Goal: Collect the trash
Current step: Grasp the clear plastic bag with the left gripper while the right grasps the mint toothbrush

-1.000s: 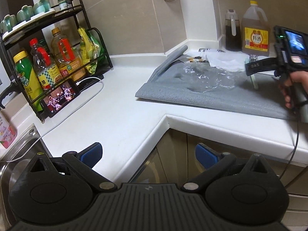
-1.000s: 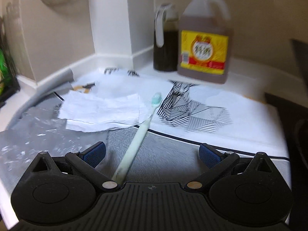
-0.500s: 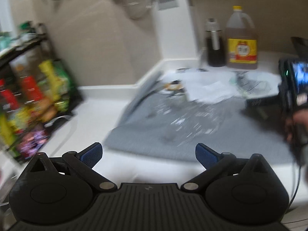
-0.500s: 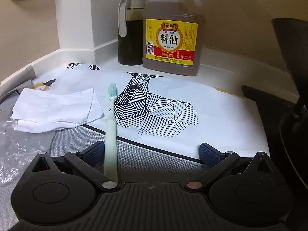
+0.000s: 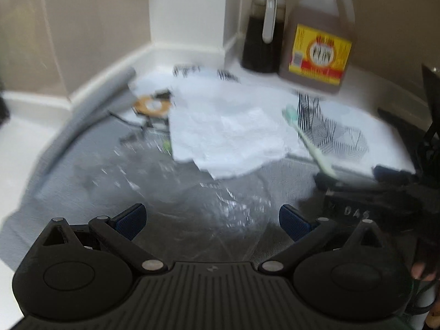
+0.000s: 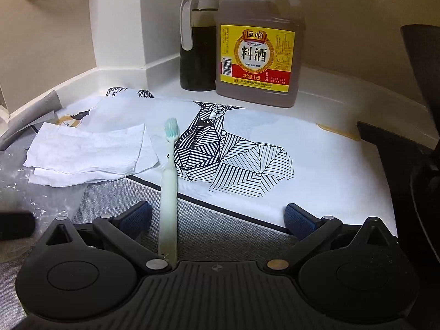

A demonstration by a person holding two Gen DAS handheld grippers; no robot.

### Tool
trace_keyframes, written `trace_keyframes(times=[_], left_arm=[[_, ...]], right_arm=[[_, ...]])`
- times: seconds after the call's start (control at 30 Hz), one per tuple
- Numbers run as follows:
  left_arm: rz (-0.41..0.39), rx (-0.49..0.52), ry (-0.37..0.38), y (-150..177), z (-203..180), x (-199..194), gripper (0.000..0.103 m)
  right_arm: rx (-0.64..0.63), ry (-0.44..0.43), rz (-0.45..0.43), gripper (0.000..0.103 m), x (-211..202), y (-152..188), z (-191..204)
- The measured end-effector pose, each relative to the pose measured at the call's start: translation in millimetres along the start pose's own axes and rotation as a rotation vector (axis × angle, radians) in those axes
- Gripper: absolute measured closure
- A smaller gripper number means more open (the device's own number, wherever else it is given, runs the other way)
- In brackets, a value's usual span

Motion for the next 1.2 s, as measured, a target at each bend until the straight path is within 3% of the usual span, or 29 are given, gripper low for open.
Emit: trace_keyframes(times=[0.07, 0.13, 0.5, 0.57, 0.6, 0.63, 0.67, 0.7, 0.73, 0.8, 0.9, 1.03, 1.2], left_arm=[[0.041, 0.015, -0.008, 0.5, -0.7, 12.6, 0.000], [0.027, 0.044, -0.043, 3.3, -2.3, 17.5, 0.000], [0.036, -0.003, -0.062, 1.5, 5.1, 12.9, 0.000], [0.012, -0.020, -0.083, 3.0, 6.3, 5.6, 0.021], [0.006, -0.019, -0.073, 3.6, 7.3, 1.2, 0.045], [0.010, -0.021, -0.063, 4.4, 8.7, -3.4, 0.074], [0.014, -0.026, -0.059, 5.7, 10.5, -7.1, 0.087], [0.017, -0.033, -0.060, 7.7, 12.9, -11.0, 0.093], [0.010, -0.046, -0.069, 10.6, 15.8, -16.3, 0.093], [-0.018, -0.057, -0.078, 18.0, 21.4, -30.6, 0.093], [-0.058, -0.090, -0.062, 33.7, 32.8, -58.3, 0.093], [-0.105, -0.136, -0.061, 63.8, 49.3, -96.4, 0.093], [-0.138, -0.163, -0.122, 117.1, 64.8, -131.1, 0.093]], right_arm=[[-0.003, 0.002, 0.001, 0.000, 0.0, -0.3, 0.7], [-0.007, 0.002, 0.001, 0.000, 0.2, -0.2, 1.3], [-0.028, -0.020, 0.002, 0.000, 1.1, -0.2, 4.0], [-0.023, -0.031, -0.003, 0.001, 0.1, 0.1, 2.7], [-0.023, -0.040, -0.011, 0.007, -1.3, 0.9, 2.7], [-0.025, -0.048, -0.025, 0.021, -3.5, 1.8, 3.0], [-0.029, -0.060, -0.040, 0.029, -5.9, 2.7, 3.5], [-0.036, -0.079, -0.050, 0.047, -7.7, 3.5, 3.8], [-0.044, -0.109, -0.057, 0.066, -8.9, 3.8, 3.7], [-0.040, -0.158, -0.062, 0.089, -10.2, 4.2, 2.0], [-0.001, -0.235, -0.088, 0.089, -14.2, 5.6, -2.3], [0.001, -0.273, -0.156, 0.089, -24.9, 7.4, -1.9], [-0.006, -0.321, -0.198, 0.089, -32.6, 8.8, -2.1]])
Point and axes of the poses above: each gripper's, at about its wrist camera, not at the fingertips, and x roughly the way its jaws point, z to its left, y to its underside, the point moved 2 cm from there along x, roughly the way its jaws point, and after that the axes turned 15 degrees about z, right-handed, at the moved point
